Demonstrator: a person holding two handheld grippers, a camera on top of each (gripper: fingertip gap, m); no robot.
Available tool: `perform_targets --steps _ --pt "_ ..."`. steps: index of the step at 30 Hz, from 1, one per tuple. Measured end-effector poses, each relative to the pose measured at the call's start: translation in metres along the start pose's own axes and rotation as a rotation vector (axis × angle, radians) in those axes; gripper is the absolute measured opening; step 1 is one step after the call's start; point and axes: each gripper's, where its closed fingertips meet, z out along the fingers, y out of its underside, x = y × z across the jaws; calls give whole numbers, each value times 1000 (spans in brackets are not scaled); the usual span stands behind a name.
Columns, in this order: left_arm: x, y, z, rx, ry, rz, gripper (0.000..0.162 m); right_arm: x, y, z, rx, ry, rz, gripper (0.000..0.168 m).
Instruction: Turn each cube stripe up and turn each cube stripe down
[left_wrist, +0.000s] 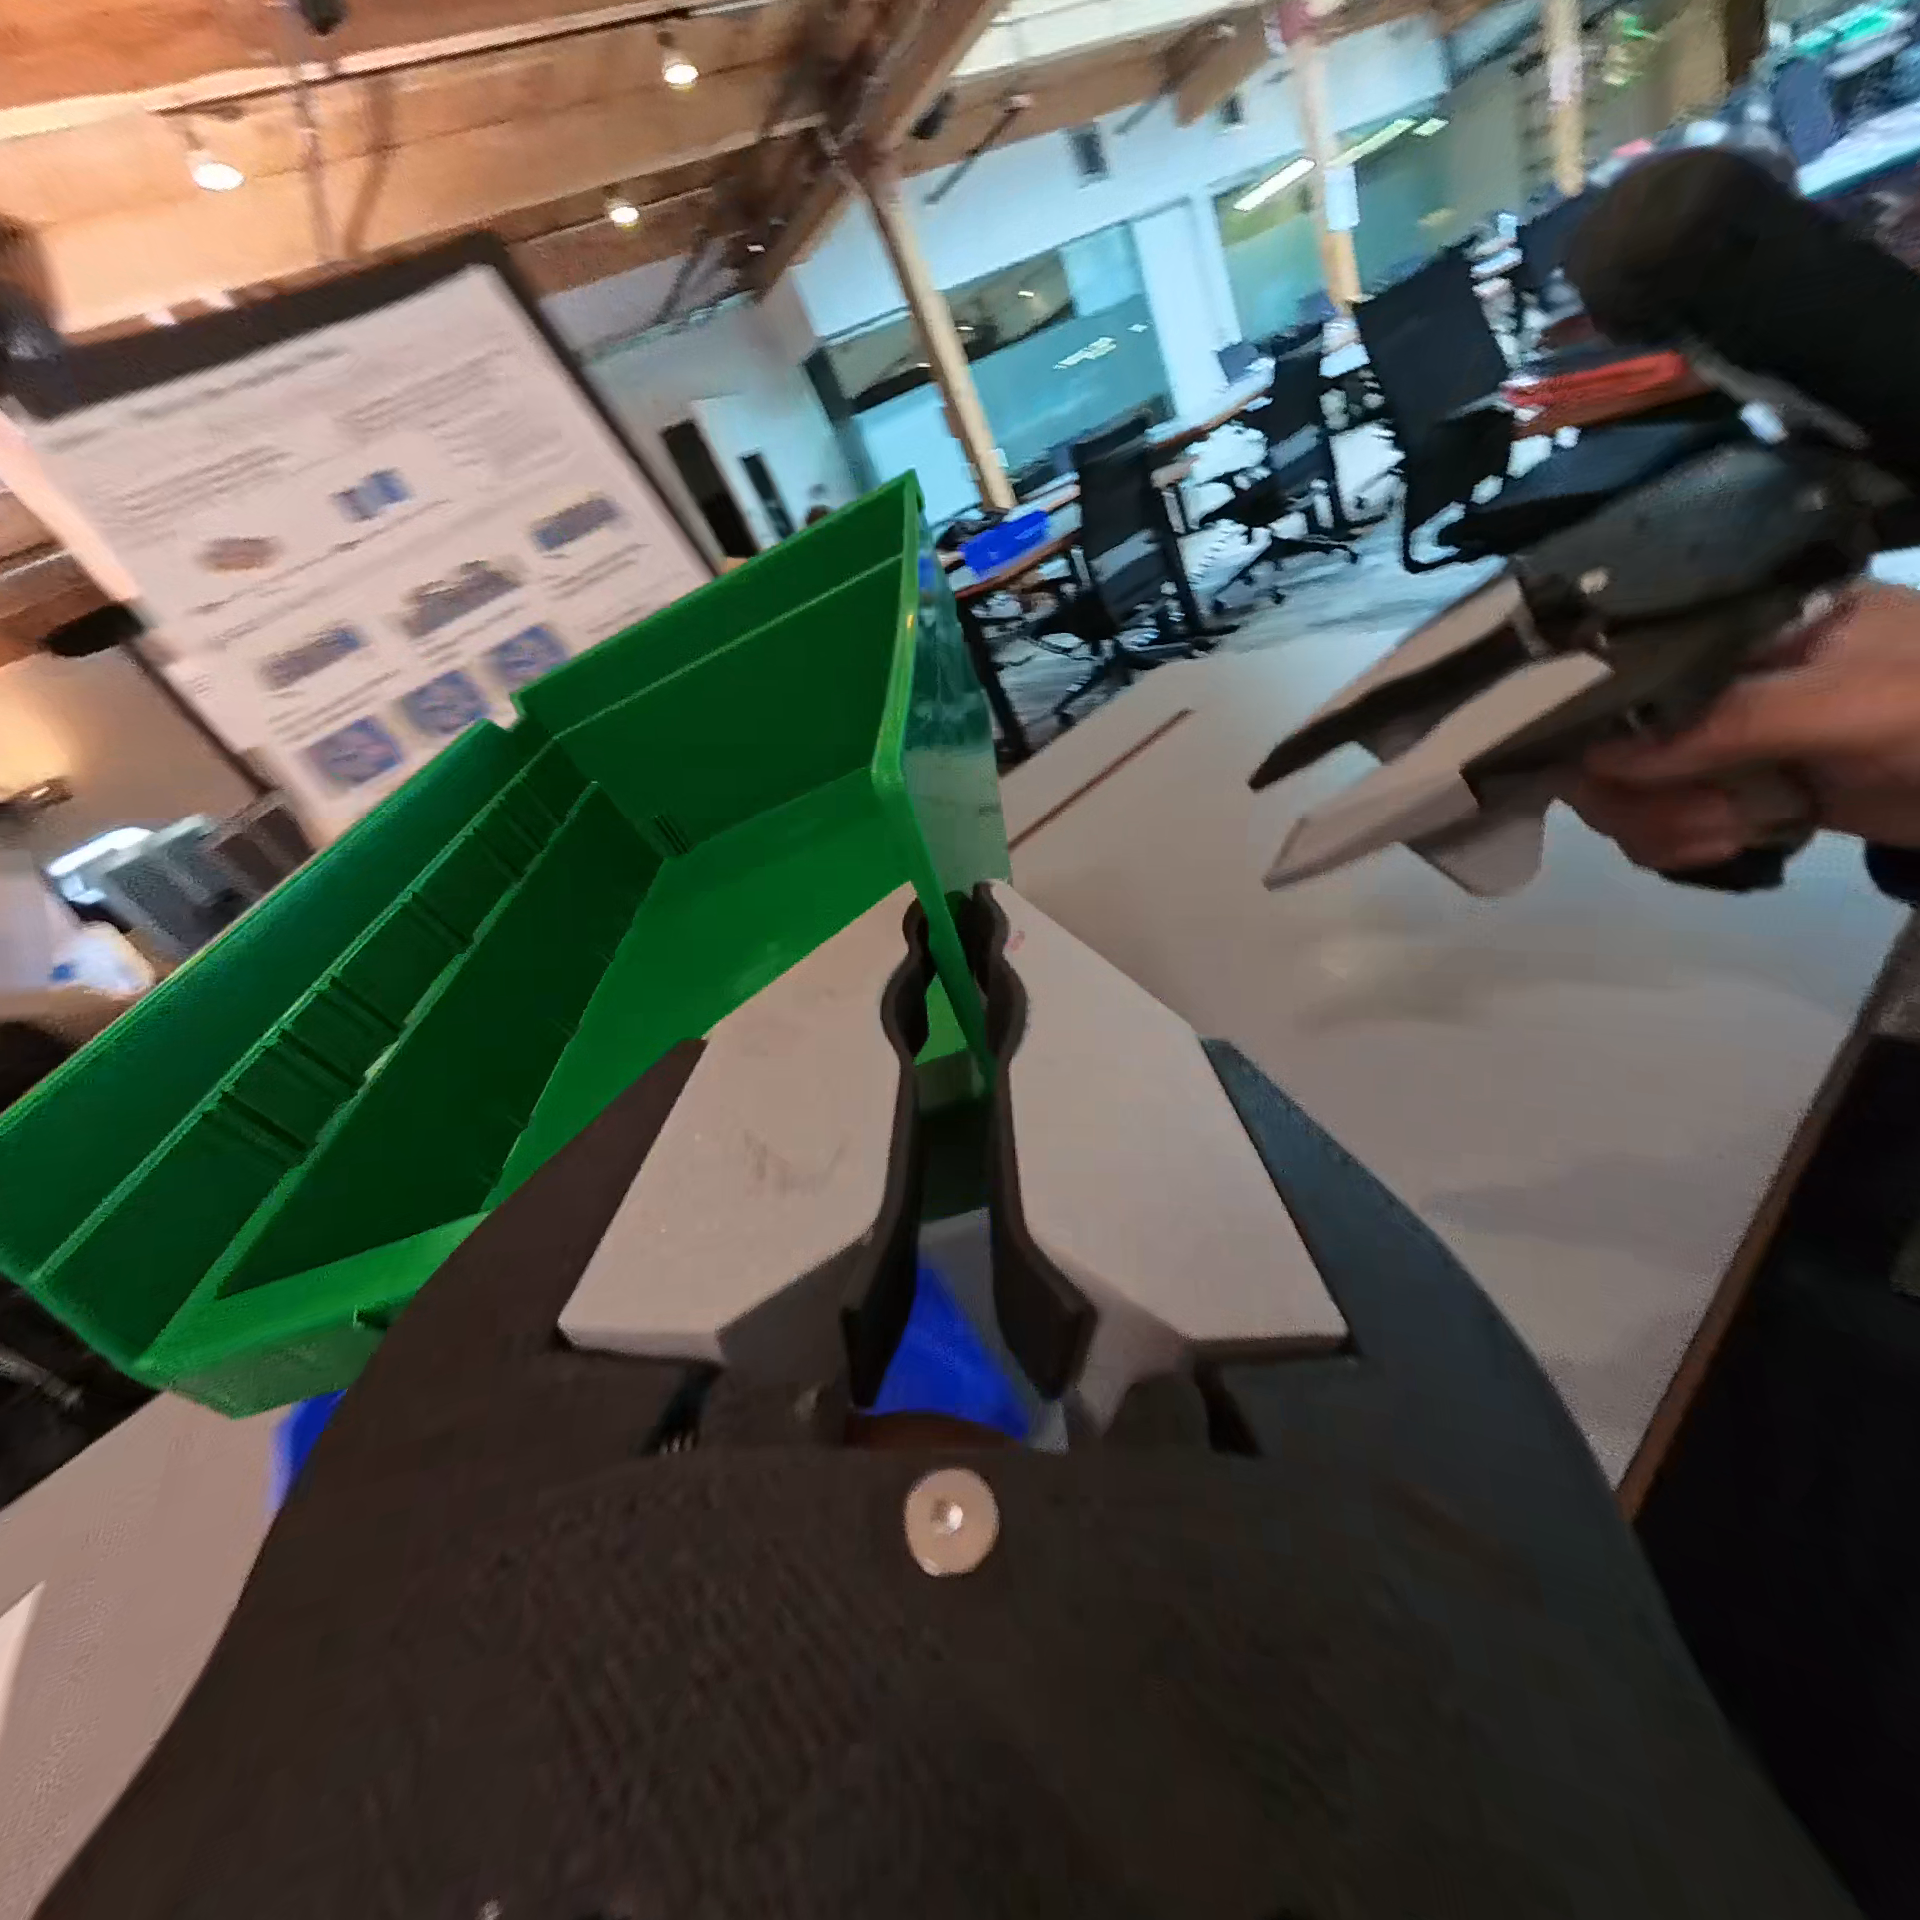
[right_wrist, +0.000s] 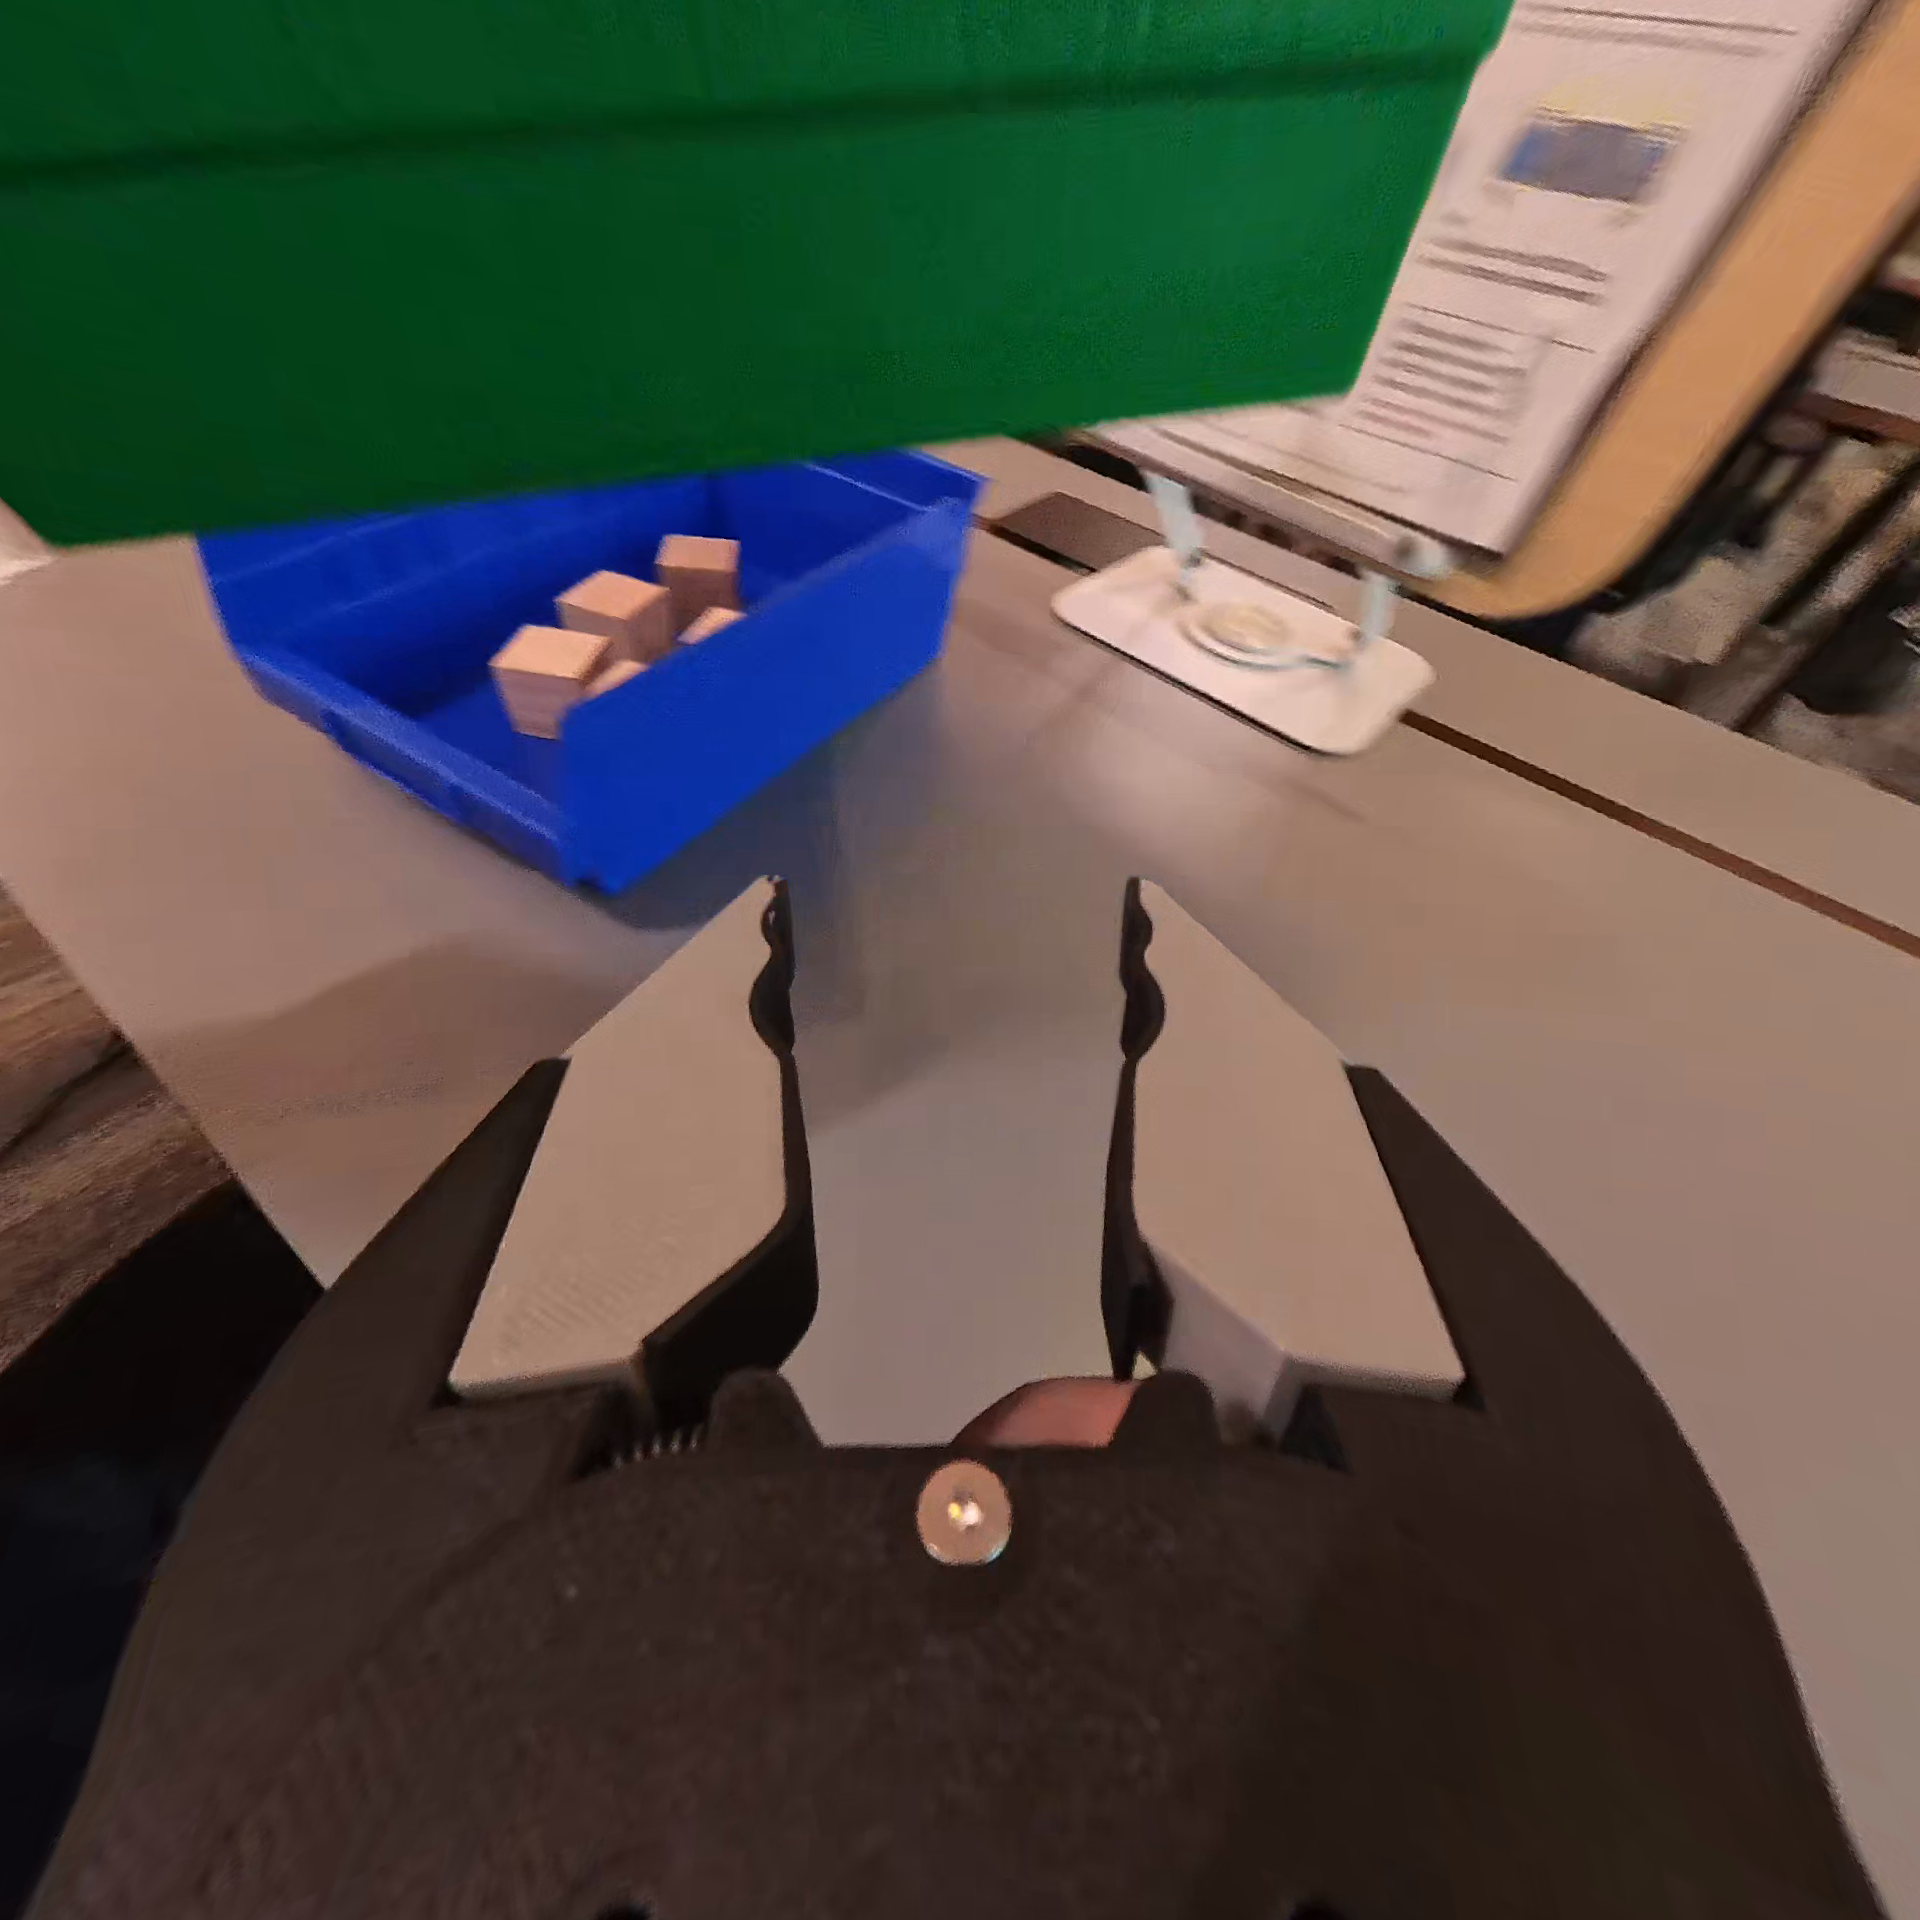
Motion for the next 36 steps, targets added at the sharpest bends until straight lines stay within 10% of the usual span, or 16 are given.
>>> perform_targets --steps 8,17,23,29,33,36 --pt "142 52 112 -106 216 19 5 109 62 -80 -51 207 186 61" --pt "231 89 173 -216 407 -191 26 106 73 -78 -86 229 176 61" --pt "171 60 96 -187 461 -263 69 29 48 -58 -65 44 41 60" --pt "51 126 31 -346 170 -183 70 -3 93 -5 -239 75 -124 65" --pt "1 187 6 -495 24 -148 71 14 118 -2 -331 81 -156 5" --pt "-25 224 -6 -584 -51 -97 72 46 125 -21 -339 83 -115 0"
